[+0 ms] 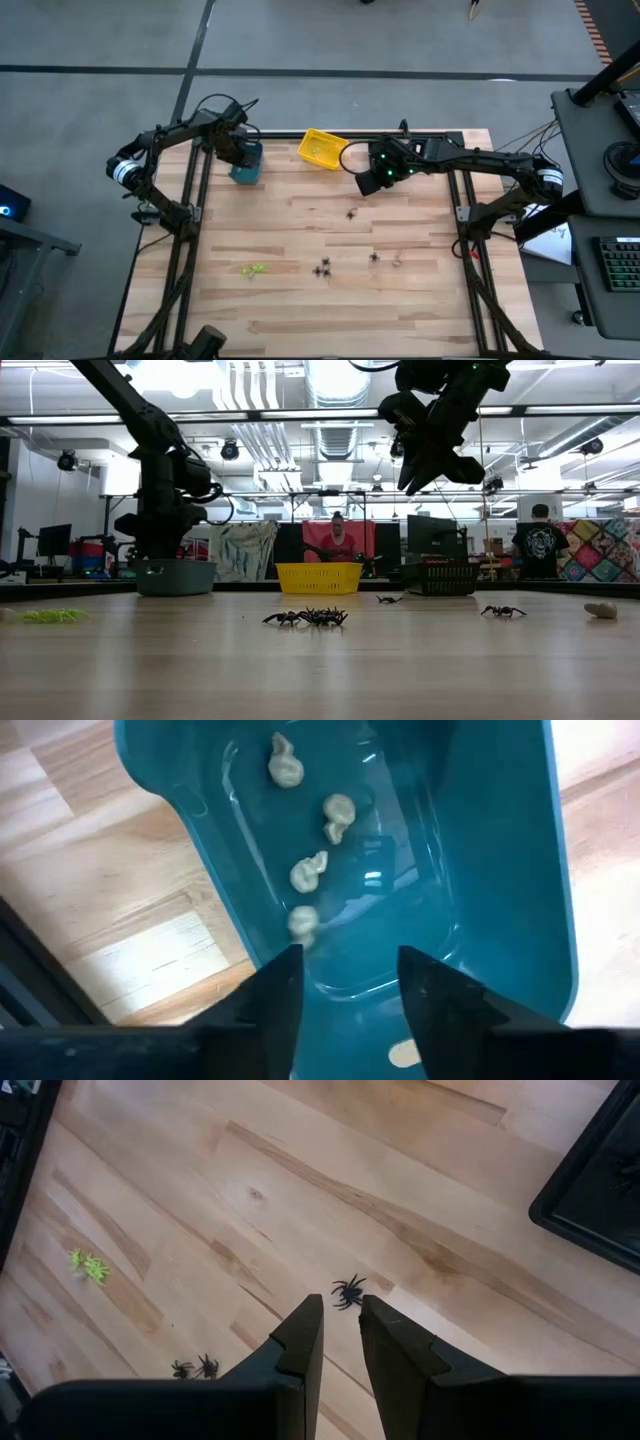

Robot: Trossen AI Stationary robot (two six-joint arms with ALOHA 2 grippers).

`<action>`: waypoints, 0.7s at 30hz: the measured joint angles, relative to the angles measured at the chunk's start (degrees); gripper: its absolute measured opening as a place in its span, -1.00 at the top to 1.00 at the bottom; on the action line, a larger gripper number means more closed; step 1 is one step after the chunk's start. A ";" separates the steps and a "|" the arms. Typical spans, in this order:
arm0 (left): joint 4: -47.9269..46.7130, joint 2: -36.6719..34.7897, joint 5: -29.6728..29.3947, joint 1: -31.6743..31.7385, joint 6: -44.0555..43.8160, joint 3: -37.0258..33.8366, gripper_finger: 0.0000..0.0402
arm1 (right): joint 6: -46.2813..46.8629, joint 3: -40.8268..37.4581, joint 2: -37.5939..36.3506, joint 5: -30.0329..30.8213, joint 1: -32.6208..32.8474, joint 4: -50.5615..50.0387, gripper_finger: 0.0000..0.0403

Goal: Sort Halloween decoration
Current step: Put the black spider toy into the black bin

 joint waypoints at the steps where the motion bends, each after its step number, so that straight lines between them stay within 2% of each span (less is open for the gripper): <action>1: 0.00 -0.18 0.00 0.00 -0.02 0.00 0.21 | 0.00 0.00 0.00 0.00 0.00 0.00 0.69; 6: -1.04 -3.01 1.81 -0.35 -0.69 0.30 0.14 | 0.92 0.00 0.00 -0.09 0.00 0.00 0.69; 12: -0.21 -10.96 2.44 -3.47 -3.07 1.78 0.18 | 4.26 0.00 0.00 -0.70 0.02 0.03 0.69; 21: 9.49 -23.58 3.06 -15.69 -6.02 1.28 0.22 | 4.32 3.47 0.00 -1.08 0.14 0.39 0.69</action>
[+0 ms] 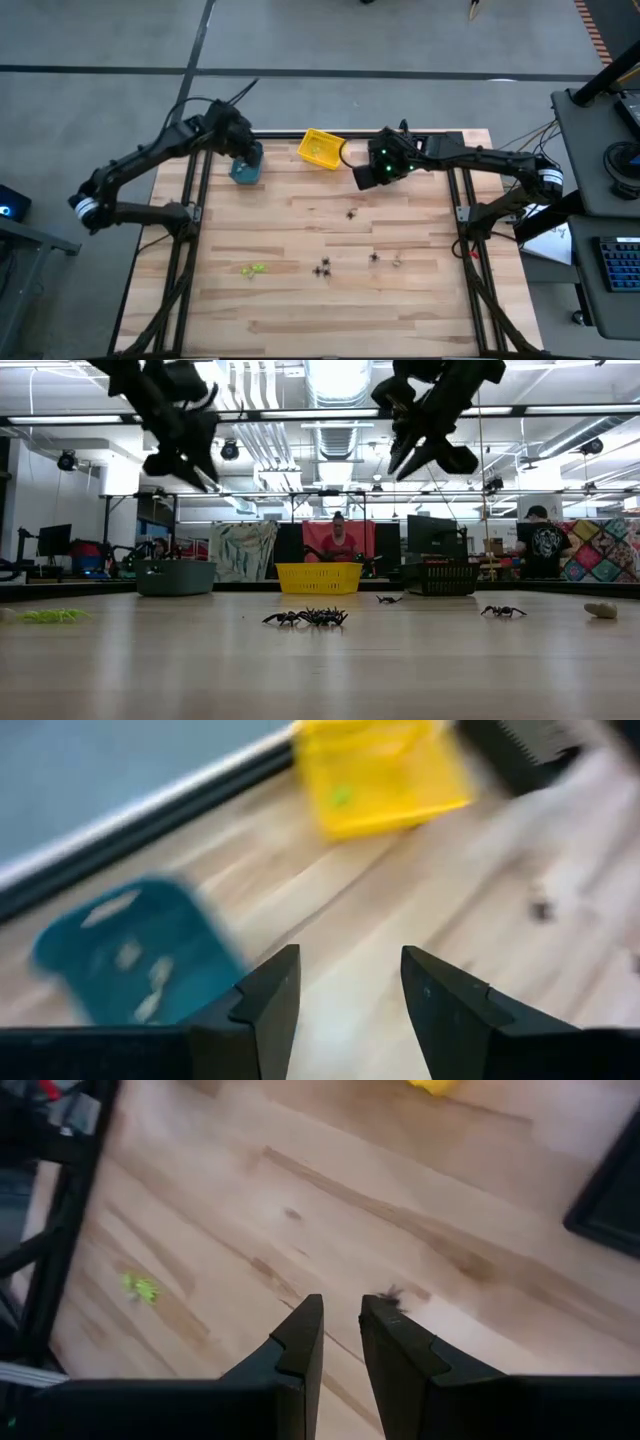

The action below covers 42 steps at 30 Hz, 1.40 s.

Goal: Sort Halloween decoration
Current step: Put the black spider toy into the black bin

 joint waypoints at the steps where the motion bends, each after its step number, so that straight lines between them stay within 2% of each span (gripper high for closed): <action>1: 1.63 -0.91 -0.02 -1.83 0.36 -0.32 0.22 | -1.06 0.64 0.00 -0.01 0.21 0.00 0.69; 6: 9.15 -2.96 0.00 -9.67 1.44 -1.88 0.22 | -2.77 3.08 0.00 -2.72 1.64 -1.04 0.69; 13: 16.16 -0.92 -0.04 -17.73 3.61 -1.94 0.22 | 2.18 4.05 0.00 -8.84 5.99 -5.09 0.69; 17: 19.43 0.93 -0.07 -20.10 3.54 -1.94 0.22 | 5.43 4.04 0.00 -11.46 10.26 -9.87 0.69; 25: 20.69 4.91 -0.11 -21.00 1.22 -1.94 0.22 | 11.69 1.04 0.32 -11.60 18.83 -15.83 0.69; 27: 20.76 5.72 -0.13 -21.05 0.44 -1.94 0.22 | 7.64 0.07 0.48 -11.53 20.21 -15.66 0.69; 31: 22.54 6.31 -0.07 -21.66 0.14 -1.94 0.21 | -11.07 -1.53 0.31 -11.38 23.93 -15.52 0.69; 34: 23.96 6.05 -0.09 -22.55 0.14 -1.94 0.21 | -20.52 -2.43 0.28 -10.21 26.69 -15.58 0.69; 37: 24.23 5.78 -0.06 -24.03 0.09 -1.94 0.21 | -22.46 -3.49 0.28 -8.07 28.64 -15.21 0.69; 42: 24.58 5.91 0.26 -28.73 -1.68 -1.94 0.21 | -15.88 -8.72 -1.02 -7.03 30.65 -8.91 0.69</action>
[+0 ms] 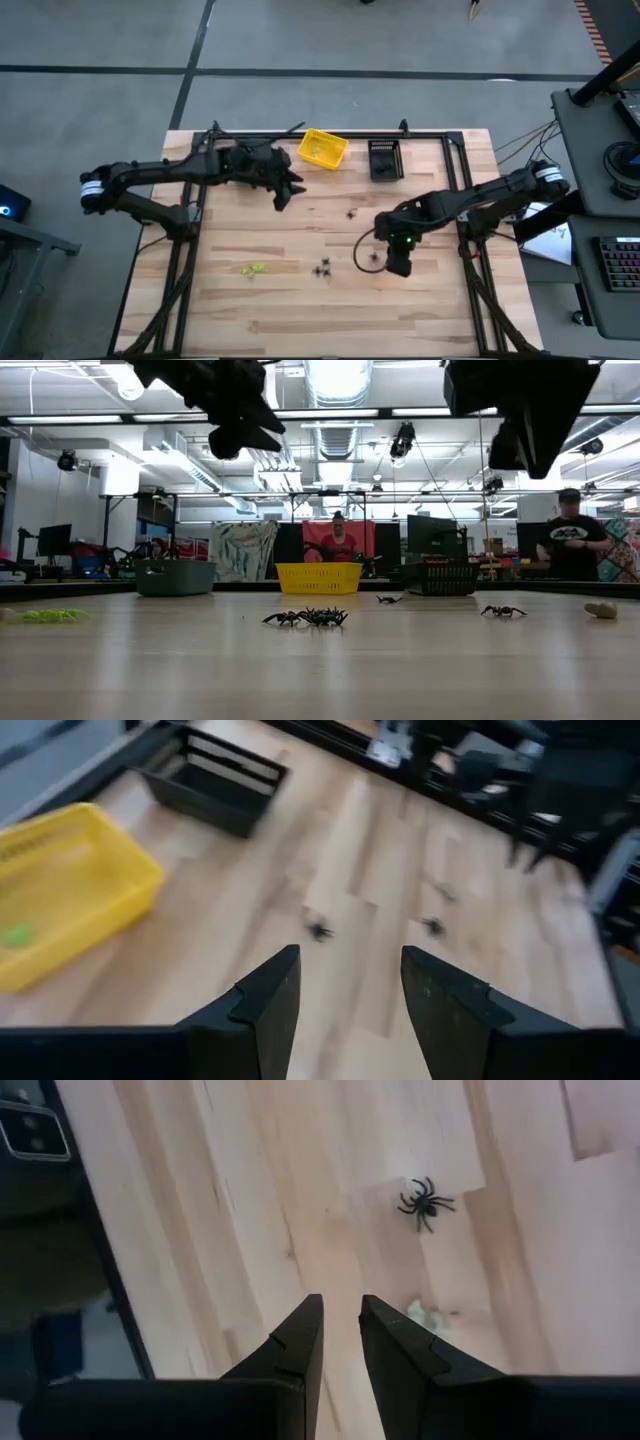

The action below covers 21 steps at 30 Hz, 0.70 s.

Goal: Sort Halloween decoration
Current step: Put the black spider toy into the black bin

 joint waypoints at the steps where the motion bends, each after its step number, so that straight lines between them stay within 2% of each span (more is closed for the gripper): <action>1: 0.30 0.09 -0.04 -1.20 -0.63 0.00 0.22 | 1.41 -1.45 -0.75 0.01 0.33 1.73 0.69; 4: 1.70 0.50 -1.87 -5.60 -3.91 0.00 0.23 | 6.63 -6.32 -3.41 0.92 0.90 5.93 0.69; 12: 12.32 6.05 -14.64 -17.75 -16.57 0.02 0.31 | 26.33 -17.33 -12.97 5.51 0.86 14.48 0.69; 15: 17.87 10.27 -15.25 -20.69 -21.51 0.84 0.36 | 34.70 -19.44 -16.24 10.83 2.60 17.23 0.69; 18: 19.31 15.26 -15.34 -22.72 -21.94 3.07 0.42 | 41.66 -20.61 -18.61 16.19 4.51 18.04 0.69; 21: 19.02 21.40 -15.24 -23.29 -21.83 5.83 0.47 | 47.05 -21.69 -18.68 17.76 4.55 17.94 0.69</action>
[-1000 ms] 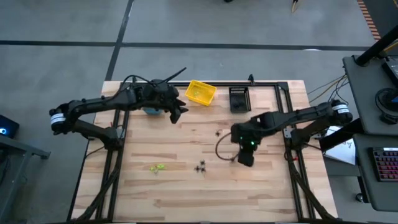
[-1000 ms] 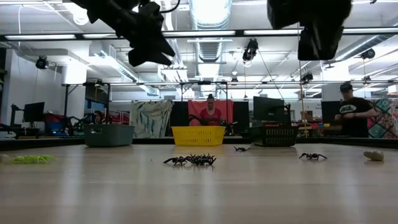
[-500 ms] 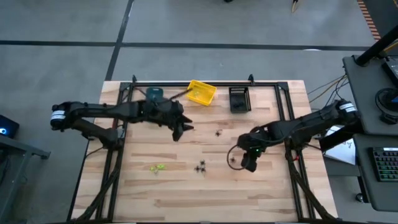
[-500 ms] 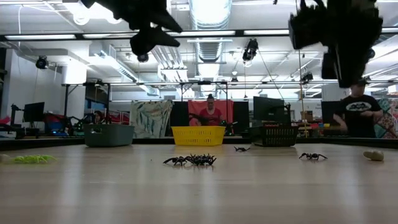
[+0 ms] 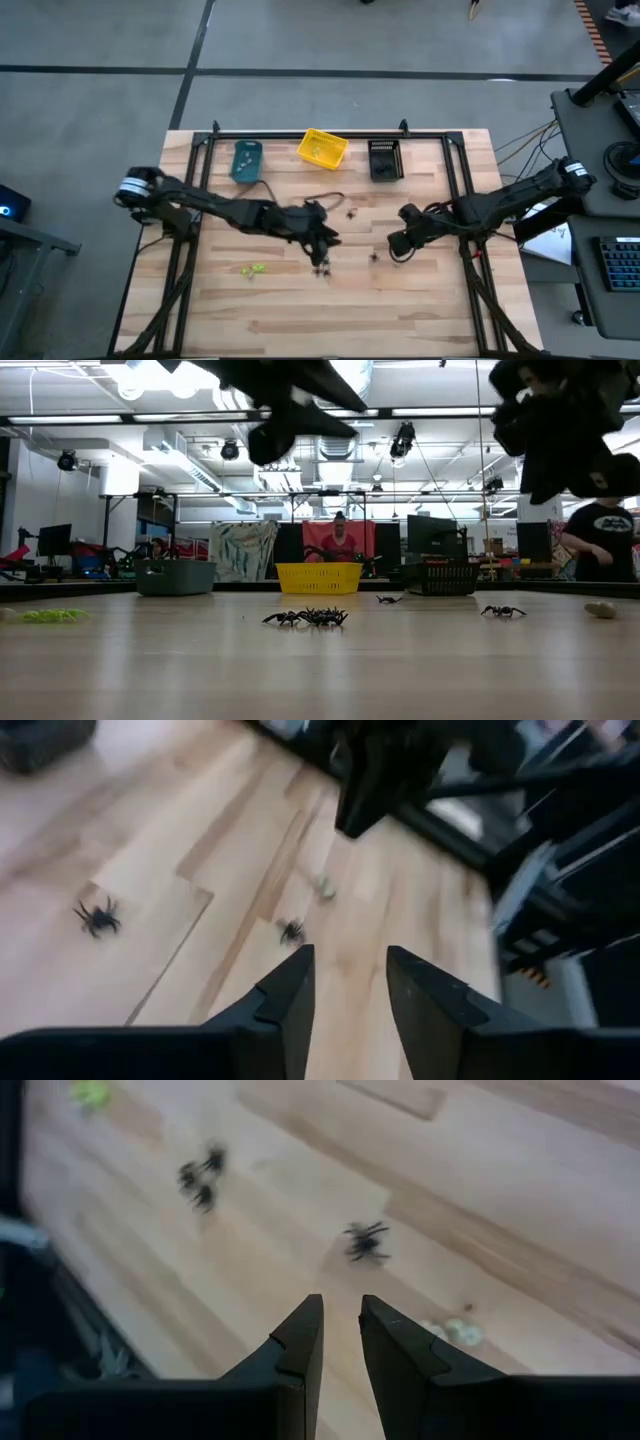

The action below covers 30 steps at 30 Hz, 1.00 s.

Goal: Sort Halloween decoration
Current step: Put the black spider toy into the black bin

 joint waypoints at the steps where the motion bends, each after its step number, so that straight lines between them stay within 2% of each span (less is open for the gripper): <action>1: 0.00 2.15 0.25 0.04 0.52 1.08 0.50 | 1.46 -0.30 0.42 -0.04 0.00 -0.11 0.69; 9: -0.18 16.84 2.76 0.15 9.57 11.66 0.78 | 6.49 -0.47 5.09 -0.70 0.67 1.73 0.69; 15: -0.35 23.88 4.51 0.15 13.36 16.67 0.94 | 11.28 -0.49 8.55 -0.75 2.64 6.12 0.69; 22: 2.56 27.87 4.49 0.48 17.65 16.68 0.99 | 16.74 -0.58 9.91 0.15 6.01 5.89 0.69; 30: 11.10 31.76 4.72 0.71 23.52 16.43 1.00 | 9.55 -0.93 11.21 0.48 6.25 6.55 0.69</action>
